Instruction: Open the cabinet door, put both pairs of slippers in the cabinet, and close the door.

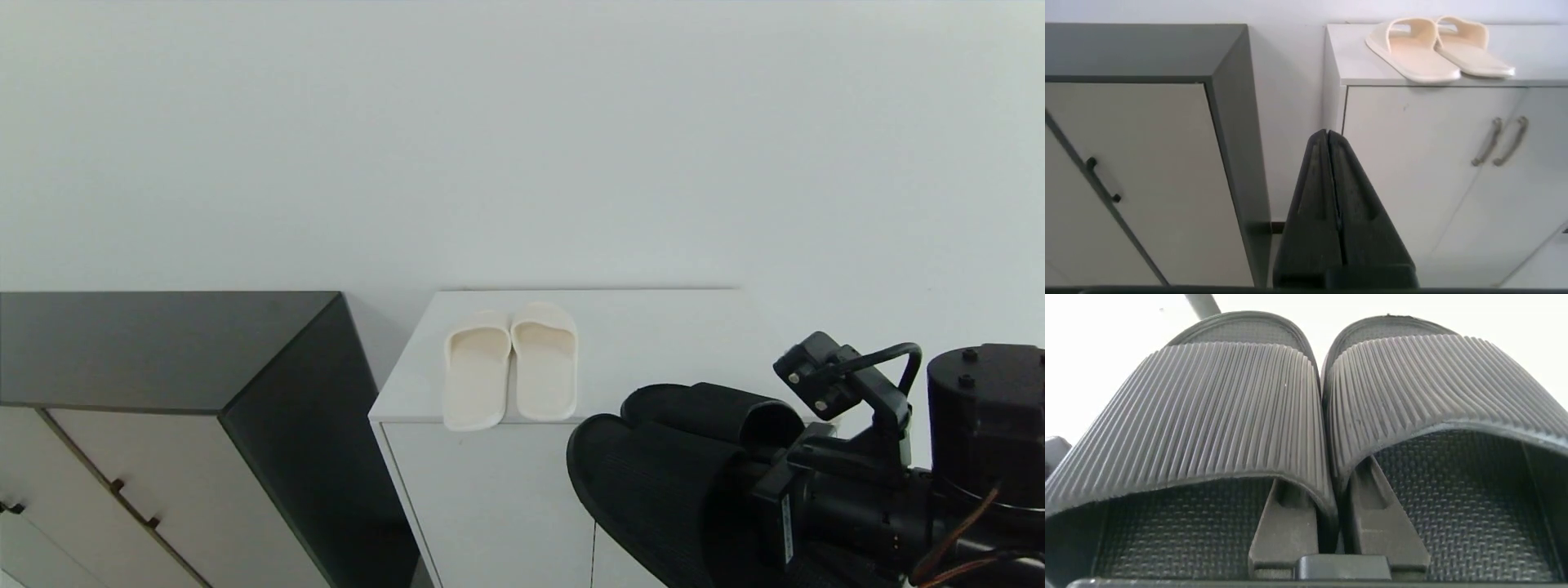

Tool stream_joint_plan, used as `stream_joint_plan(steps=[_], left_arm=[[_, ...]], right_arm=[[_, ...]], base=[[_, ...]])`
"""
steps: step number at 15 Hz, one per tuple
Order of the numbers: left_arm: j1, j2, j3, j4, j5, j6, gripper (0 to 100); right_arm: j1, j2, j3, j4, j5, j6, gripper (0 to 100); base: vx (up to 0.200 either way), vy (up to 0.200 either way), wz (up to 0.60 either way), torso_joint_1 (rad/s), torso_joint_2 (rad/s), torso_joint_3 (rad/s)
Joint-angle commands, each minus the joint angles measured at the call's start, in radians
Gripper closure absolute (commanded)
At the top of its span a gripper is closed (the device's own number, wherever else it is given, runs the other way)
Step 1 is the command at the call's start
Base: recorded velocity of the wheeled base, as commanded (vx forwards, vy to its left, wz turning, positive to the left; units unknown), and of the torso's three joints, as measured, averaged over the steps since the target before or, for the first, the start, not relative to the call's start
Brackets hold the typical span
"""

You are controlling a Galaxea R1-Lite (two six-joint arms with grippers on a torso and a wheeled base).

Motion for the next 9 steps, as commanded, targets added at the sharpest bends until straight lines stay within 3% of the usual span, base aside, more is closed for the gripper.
stream_joint_plan(steps=[1,2,9], left_arm=[[0.001,0.000,0.000,0.000,0.001,-0.001,100],[0.001,0.000,0.000,0.000,0.001,-0.001,100],[0.001,0.000,0.000,0.000,0.001,-0.001,100]], right_arm=[[0.000,0.001,0.001,0.001,-0.001,0.001,100],[0.000,0.004,0.002,0.006,-0.001,-0.001,100],[0.000,0.009,0.011,0.006,-0.001,0.001,100]], base=[[-0.200,0.000,0.00,-0.007,-0.01,0.002],[-0.200,0.000,0.00,-0.002,0.01,0.007],[0.000,0.000,0.00,0.000,0.00,0.000]])
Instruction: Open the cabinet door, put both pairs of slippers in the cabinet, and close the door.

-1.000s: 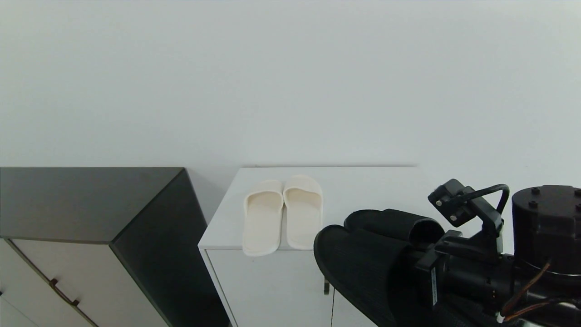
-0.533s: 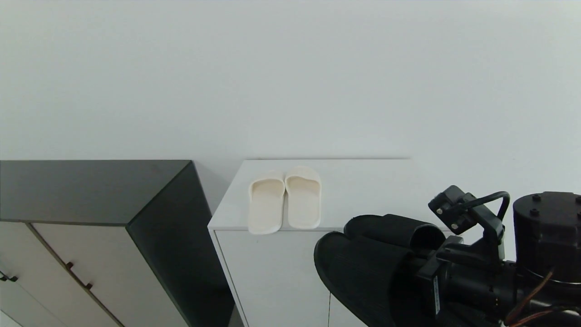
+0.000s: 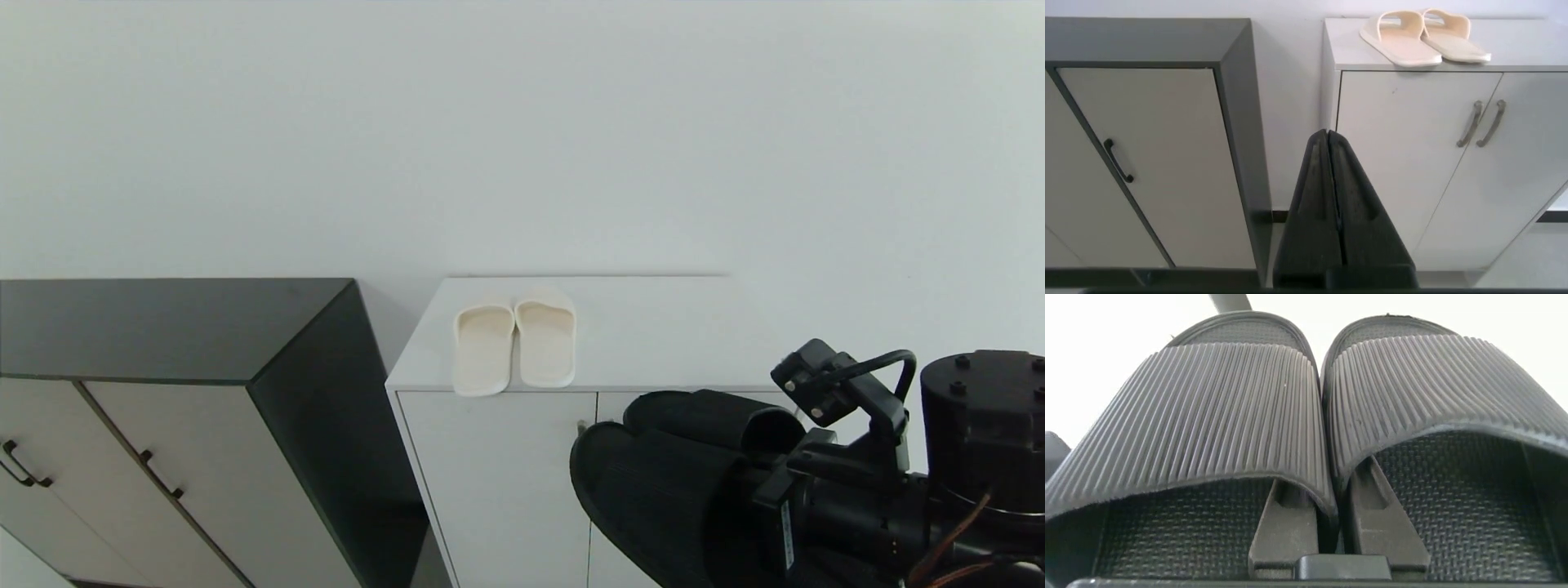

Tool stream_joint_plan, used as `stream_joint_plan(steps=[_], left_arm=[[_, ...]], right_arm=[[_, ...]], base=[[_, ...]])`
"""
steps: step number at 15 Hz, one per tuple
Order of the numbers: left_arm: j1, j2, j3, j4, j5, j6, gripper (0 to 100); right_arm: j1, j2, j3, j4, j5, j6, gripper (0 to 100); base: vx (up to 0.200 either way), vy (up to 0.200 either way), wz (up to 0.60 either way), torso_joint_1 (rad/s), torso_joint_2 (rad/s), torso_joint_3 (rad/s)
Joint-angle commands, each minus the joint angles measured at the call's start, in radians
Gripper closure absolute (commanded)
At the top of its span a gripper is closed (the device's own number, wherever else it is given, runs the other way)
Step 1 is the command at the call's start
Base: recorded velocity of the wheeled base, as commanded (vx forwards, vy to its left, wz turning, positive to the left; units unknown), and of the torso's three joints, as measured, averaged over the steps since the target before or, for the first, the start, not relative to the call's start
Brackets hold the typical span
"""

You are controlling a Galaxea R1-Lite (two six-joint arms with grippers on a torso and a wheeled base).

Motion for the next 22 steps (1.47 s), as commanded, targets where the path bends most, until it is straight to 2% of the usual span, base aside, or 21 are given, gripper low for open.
stream_joint_plan(steps=[1,9,19,20,22], left_arm=[[0.000,0.000,0.000,0.000,0.000,0.000,100],[0.001,0.000,0.000,0.000,0.000,-0.009,100],[0.000,0.000,0.000,0.000,0.000,-0.005,100],[0.001,0.000,0.000,0.000,0.000,-0.006,0],[0.000,0.000,0.000,-0.002,0.000,-0.008,0]], right_arm=[[0.000,0.008,0.001,0.001,0.000,0.000,100],[0.000,0.029,0.009,-0.005,0.000,0.000,100],[0.014,0.020,0.024,-0.005,0.000,0.000,100],[0.015,0.020,0.024,-0.005,0.000,0.000,100],[0.015,0.019,0.027,-0.005,0.000,0.000,100]], base=[[0.000,0.000,0.00,0.000,0.00,0.000],[0.000,0.000,0.00,-0.005,0.01,0.005],[0.000,0.000,0.00,-0.200,0.47,0.266],[0.000,0.000,0.00,-0.227,0.54,0.325],[0.000,0.000,0.00,-0.210,0.53,0.315]])
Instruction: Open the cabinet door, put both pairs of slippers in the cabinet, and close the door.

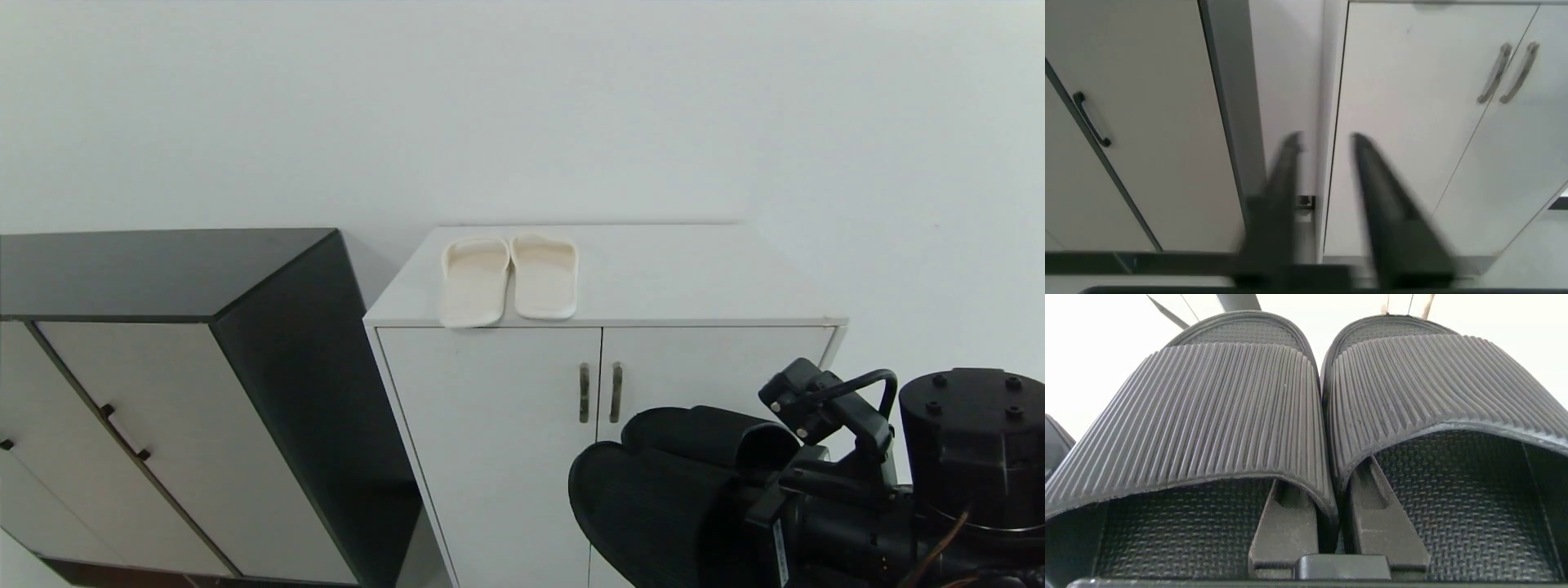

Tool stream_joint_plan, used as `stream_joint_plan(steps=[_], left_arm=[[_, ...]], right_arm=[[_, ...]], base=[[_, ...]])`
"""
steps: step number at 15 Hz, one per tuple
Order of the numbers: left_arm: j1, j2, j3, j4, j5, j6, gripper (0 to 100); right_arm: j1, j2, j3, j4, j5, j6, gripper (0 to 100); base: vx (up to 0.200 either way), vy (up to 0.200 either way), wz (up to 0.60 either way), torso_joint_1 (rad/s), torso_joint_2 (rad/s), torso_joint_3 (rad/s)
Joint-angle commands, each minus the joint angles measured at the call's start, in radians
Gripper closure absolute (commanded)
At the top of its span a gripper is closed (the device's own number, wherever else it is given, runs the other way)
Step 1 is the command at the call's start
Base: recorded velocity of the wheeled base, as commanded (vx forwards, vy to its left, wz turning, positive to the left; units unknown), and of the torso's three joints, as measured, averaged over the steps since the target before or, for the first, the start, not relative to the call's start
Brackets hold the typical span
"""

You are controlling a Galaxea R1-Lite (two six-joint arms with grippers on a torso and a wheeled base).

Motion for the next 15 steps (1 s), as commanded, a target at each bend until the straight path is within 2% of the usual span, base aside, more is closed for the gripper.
stream_joint_plan(steps=[1,11,14,15], left_arm=[[0.001,0.000,0.000,-0.002,0.000,0.000,0],[0.001,0.000,0.000,-0.002,0.002,0.002,0],[0.001,0.000,0.000,0.000,-0.003,0.016,0],[0.001,0.000,0.000,0.000,-0.023,0.033,0]], right_arm=[[0.001,-0.001,0.005,-0.001,-0.001,0.000,100],[0.016,0.002,0.021,-0.001,-0.003,0.000,100],[0.024,0.004,0.026,-0.001,-0.003,0.000,100],[0.025,0.009,0.025,-0.001,-0.003,-0.001,100]], base=[[0.000,0.000,0.00,-0.198,0.52,0.315],[0.000,0.000,0.00,-0.172,0.49,0.321],[0.000,0.000,0.00,-0.119,0.46,0.338],[0.000,0.000,0.00,-0.105,0.46,0.359]])
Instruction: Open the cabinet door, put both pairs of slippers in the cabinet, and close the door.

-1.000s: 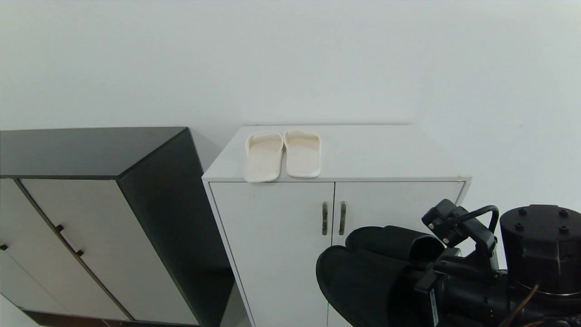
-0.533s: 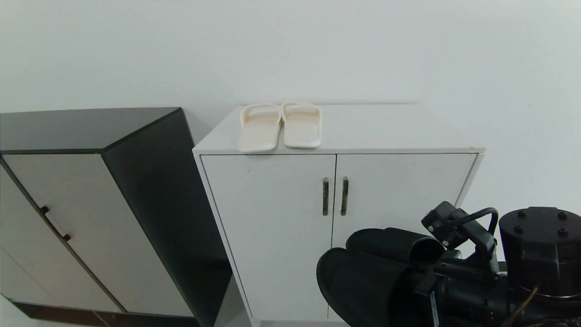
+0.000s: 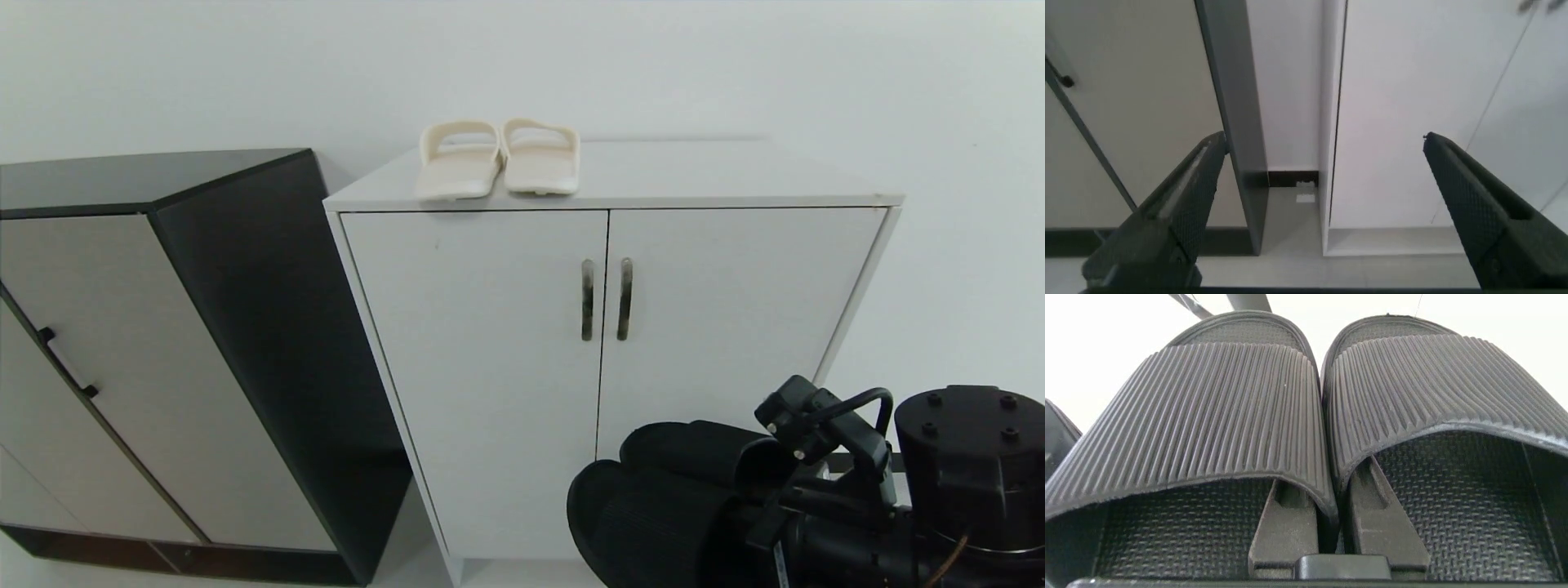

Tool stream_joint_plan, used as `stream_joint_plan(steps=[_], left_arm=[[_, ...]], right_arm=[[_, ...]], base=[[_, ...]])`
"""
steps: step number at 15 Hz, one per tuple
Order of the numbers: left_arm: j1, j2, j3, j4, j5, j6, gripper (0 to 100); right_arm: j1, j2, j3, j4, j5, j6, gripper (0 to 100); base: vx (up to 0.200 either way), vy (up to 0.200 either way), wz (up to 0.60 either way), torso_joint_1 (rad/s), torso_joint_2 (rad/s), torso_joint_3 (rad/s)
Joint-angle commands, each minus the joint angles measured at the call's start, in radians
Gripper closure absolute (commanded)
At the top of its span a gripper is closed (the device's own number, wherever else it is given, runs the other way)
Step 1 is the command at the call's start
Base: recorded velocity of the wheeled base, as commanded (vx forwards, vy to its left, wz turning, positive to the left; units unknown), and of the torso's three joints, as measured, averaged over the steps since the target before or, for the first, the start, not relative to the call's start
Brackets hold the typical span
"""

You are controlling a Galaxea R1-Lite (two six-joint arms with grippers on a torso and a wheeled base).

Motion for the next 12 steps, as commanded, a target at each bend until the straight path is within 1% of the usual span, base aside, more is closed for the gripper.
stream_joint_plan(steps=[1,2,3,5,6,7,8,9,10,11,12], left_arm=[[0.000,0.002,0.000,0.003,-0.024,0.026,0],[-0.002,0.002,0.000,0.003,-0.040,0.066,0],[-0.002,0.008,0.000,0.003,-0.057,0.086,0],[-0.002,0.011,-0.020,-0.003,-0.078,0.084,0],[-0.002,0.051,-0.087,-0.002,-0.107,0.073,0],[-0.002,0.149,-0.173,-0.005,-0.124,0.020,0],[-0.003,0.255,-0.229,-0.005,-0.153,-0.017,0],[-0.005,0.356,-0.244,-0.015,-0.224,-0.017,0],[-0.012,0.465,-0.242,-0.069,-0.324,-0.017,0],[-0.017,0.568,-0.245,-0.146,-0.408,-0.016,0],[-0.019,0.655,-0.253,-0.222,-0.465,-0.014,0]], right_arm=[[0.004,0.006,0.001,-0.001,0.000,-0.008,100],[0.004,0.006,0.004,-0.001,0.000,-0.013,100],[0.004,0.005,0.009,-0.001,0.000,-0.013,100],[0.005,0.003,0.009,-0.001,0.002,-0.013,100],[0.007,0.005,0.011,-0.001,0.003,-0.013,100],[0.007,0.005,0.011,-0.001,0.005,-0.013,100],[0.007,0.005,0.011,-0.001,0.002,-0.013,100],[0.007,0.005,0.012,-0.001,0.000,-0.013,100],[0.007,0.002,0.012,-0.001,0.000,-0.013,100],[0.007,0.000,0.012,-0.001,0.000,-0.013,100],[0.007,0.000,0.014,-0.001,0.000,-0.013,100]], base=[[0.000,0.000,0.00,-0.095,0.46,0.369],[0.000,0.000,0.00,-0.071,0.44,0.364],[0.000,0.000,0.00,-0.041,0.43,0.373],[0.000,0.000,0.00,-0.036,0.43,0.403],[0.000,0.000,0.00,0.002,0.31,0.286],[0.000,0.000,0.00,0.000,0.00,0.000],[0.000,0.000,0.00,0.000,0.00,0.000],[0.000,0.000,0.00,0.000,0.00,0.000],[0.000,0.000,0.00,0.000,0.00,0.000],[0.000,0.000,0.00,0.000,0.00,0.000],[0.000,0.000,0.00,0.000,0.00,0.000]])
